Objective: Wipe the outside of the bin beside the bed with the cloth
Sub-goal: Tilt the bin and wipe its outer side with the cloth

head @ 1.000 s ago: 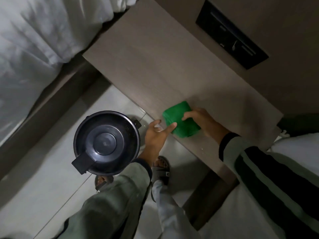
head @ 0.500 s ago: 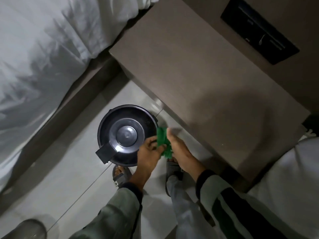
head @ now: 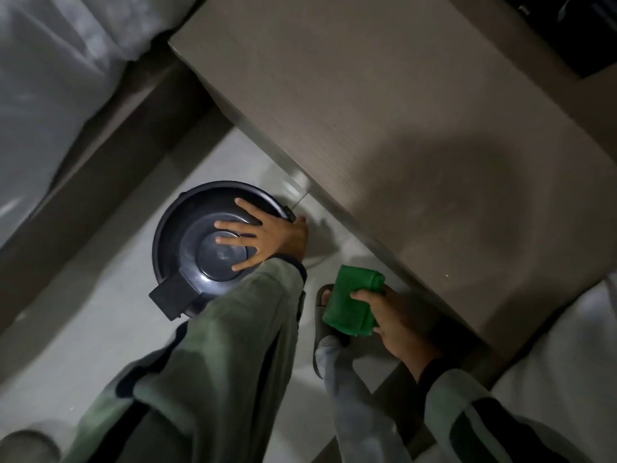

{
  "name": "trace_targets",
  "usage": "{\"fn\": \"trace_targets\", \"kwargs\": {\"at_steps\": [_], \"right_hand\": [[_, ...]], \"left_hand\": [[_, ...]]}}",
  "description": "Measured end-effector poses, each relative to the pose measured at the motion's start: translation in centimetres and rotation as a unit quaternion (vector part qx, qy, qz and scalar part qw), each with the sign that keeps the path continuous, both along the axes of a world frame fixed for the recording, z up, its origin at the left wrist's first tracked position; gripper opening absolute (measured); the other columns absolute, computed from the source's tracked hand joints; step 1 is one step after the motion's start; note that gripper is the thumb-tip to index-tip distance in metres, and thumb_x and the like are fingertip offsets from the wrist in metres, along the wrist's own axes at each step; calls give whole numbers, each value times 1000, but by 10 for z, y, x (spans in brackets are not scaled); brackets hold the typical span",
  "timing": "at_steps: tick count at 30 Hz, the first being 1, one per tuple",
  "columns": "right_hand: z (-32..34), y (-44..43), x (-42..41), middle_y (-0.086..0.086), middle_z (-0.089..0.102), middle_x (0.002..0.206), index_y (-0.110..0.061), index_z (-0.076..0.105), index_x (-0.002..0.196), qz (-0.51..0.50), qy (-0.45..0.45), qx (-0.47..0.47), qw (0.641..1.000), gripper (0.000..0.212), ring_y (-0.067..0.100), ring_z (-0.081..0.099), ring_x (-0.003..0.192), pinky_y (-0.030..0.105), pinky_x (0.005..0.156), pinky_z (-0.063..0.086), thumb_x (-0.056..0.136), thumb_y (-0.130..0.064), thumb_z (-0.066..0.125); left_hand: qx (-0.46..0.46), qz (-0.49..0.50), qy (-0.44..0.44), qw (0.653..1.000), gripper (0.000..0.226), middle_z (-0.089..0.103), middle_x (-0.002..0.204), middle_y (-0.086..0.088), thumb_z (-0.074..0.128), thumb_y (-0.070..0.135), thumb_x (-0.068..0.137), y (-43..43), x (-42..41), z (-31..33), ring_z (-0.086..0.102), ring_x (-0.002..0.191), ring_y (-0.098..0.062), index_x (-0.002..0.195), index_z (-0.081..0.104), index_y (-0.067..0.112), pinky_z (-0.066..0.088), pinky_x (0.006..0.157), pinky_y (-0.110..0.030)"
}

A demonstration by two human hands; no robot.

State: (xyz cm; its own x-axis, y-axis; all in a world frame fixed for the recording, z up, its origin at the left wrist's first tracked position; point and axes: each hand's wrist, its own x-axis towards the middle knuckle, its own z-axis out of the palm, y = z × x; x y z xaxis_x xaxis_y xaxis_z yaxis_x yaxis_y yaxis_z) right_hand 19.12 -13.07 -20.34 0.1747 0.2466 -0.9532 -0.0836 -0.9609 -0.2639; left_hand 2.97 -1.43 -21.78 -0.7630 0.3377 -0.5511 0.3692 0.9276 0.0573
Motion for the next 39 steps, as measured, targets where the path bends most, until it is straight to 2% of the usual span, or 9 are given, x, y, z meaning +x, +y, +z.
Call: {"fn": "trace_targets", "kwargs": {"at_steps": [6, 10, 15, 21, 25, 30, 33, 36, 39], "right_hand": [[4, 3, -4, 2, 69, 88, -11, 61, 112, 112, -66, 11, 992, 38, 15, 65, 73, 20, 52, 50, 76, -11, 72], [15, 18, -34, 13, 66, 113, -15, 51, 120, 201, -68, 38, 976, 46, 31, 64, 97, 41, 85, 56, 77, -12, 66], [8, 48, -101, 13, 61, 123, -27, 42, 133, 280, -37, 95, 955, 50, 29, 59, 101, 34, 85, 48, 86, -22, 58], [-54, 84, -197, 15, 52, 138, -20, 32, 143, 519, -107, 247, 812, 56, 37, 53, 121, 52, 100, 47, 91, -15, 52], [-121, 91, -231, 15, 48, 143, -16, 42, 138, 620, -48, 131, 772, 47, 37, 48, 127, 47, 109, 39, 91, -13, 48], [-103, 81, -285, 14, 54, 138, -13, 51, 135, 588, 76, 165, 788, 49, 32, 53, 124, 28, 100, 43, 89, 3, 43], [-49, 57, -303, 10, 50, 143, -23, 48, 138, 562, 118, 291, 765, 67, 27, 51, 124, 28, 97, 48, 81, 12, 46], [-23, 27, -296, 9, 42, 151, -22, 46, 140, 542, 106, 401, 731, 70, 27, 33, 142, 38, 117, 27, 79, 11, 51], [-42, 22, -267, 13, 39, 152, -19, 44, 141, 528, 33, 413, 742, 69, 34, 29, 143, 45, 118, 24, 79, 10, 49]], "left_hand": [[38, 18, 46, 998, 118, -1, 166, -29, 77, 47, 72, -7, -4, -13, -1, 152, -52, 160, 0, 30, 5, 101, -87], [15, -17, 12, 1000, 139, -5, 170, -16, 87, 54, 54, -51, -62, 9, -3, 155, -42, 158, -4, 38, 11, 107, -82], [63, -167, -114, 977, 142, -11, 170, -1, 91, 36, 55, -135, -178, 44, -8, 156, -30, 157, -8, 36, 11, 113, -77], [55, -292, -182, 937, 151, -17, 168, -9, 97, 40, 52, -217, -266, 52, -13, 155, -36, 152, -16, 32, 11, 119, -70], [77, -311, -221, 921, 154, -26, 166, -8, 88, 48, 50, -259, -299, 37, -20, 154, -31, 145, -34, 48, 11, 122, -66], [108, -293, -213, 926, 166, -9, 167, -23, 100, 26, 50, -282, -304, 32, 0, 154, -44, 149, -31, 43, 25, 116, -69], [114, -249, -224, 935, 169, -13, 170, -5, 102, 25, 43, -276, -301, 34, 0, 156, -30, 148, -28, 51, 24, 120, -64], [93, -213, -224, 946, 168, -21, 160, 24, 102, 31, 37, -256, -298, 35, 1, 155, -23, 138, -28, 67, 24, 121, -60], [94, -192, -251, 944, 163, -14, 162, 24, 102, 35, 35, -243, -309, 35, 6, 155, -26, 141, -18, 70, 33, 115, -64]]}}
